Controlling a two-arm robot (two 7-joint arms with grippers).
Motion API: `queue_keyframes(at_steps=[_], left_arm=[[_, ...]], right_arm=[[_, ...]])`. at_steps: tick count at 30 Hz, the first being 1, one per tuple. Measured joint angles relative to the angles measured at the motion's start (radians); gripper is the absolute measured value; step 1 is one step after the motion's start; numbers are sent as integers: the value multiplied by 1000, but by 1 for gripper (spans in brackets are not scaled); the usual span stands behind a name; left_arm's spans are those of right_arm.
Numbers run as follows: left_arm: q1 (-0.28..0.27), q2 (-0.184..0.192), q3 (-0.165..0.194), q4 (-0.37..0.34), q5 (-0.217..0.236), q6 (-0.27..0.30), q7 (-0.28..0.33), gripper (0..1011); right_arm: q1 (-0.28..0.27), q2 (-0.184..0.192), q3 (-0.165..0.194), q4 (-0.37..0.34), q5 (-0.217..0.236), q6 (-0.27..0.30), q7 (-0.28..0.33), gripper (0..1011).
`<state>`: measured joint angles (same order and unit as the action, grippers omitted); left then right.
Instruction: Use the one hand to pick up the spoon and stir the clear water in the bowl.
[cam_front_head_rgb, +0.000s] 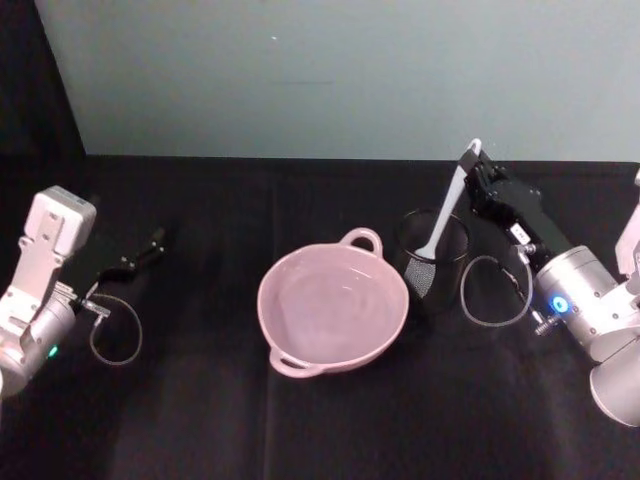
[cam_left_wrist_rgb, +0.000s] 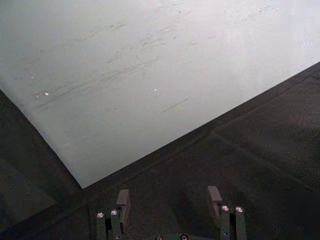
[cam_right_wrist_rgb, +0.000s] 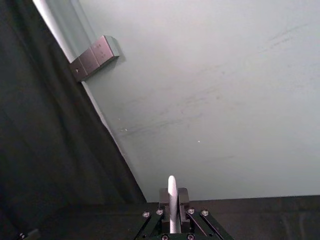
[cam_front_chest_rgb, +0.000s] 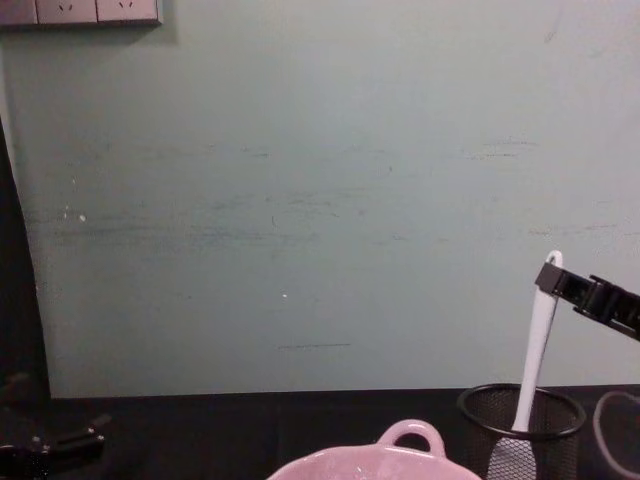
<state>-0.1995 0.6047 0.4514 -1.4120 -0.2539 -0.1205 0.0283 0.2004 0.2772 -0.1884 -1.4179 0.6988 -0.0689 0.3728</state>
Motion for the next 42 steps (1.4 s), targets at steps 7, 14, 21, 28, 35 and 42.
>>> queue_keyframes(at_steps=[7,14,21,28,35,42], left_arm=[[0,0,0,0,0,0,0,1011],[0,0,0,0,0,0,0,1011],[0,0,0,0,0,0,0,1011],[0,0,0,0,0,0,0,1011],[0,0,0,0,0,0,0,1011],[0,0,0,0,0,0,0,1011]], right_arm=[[7,-12,9,41,60,9,12,110],[11,-13,21,74,128,18,21,110],[13,3,22,83,152,16,20,110],[11,15,23,81,163,7,15,116],[6,22,21,69,165,1,4,311],[-17,41,21,30,164,5,-16,533]])
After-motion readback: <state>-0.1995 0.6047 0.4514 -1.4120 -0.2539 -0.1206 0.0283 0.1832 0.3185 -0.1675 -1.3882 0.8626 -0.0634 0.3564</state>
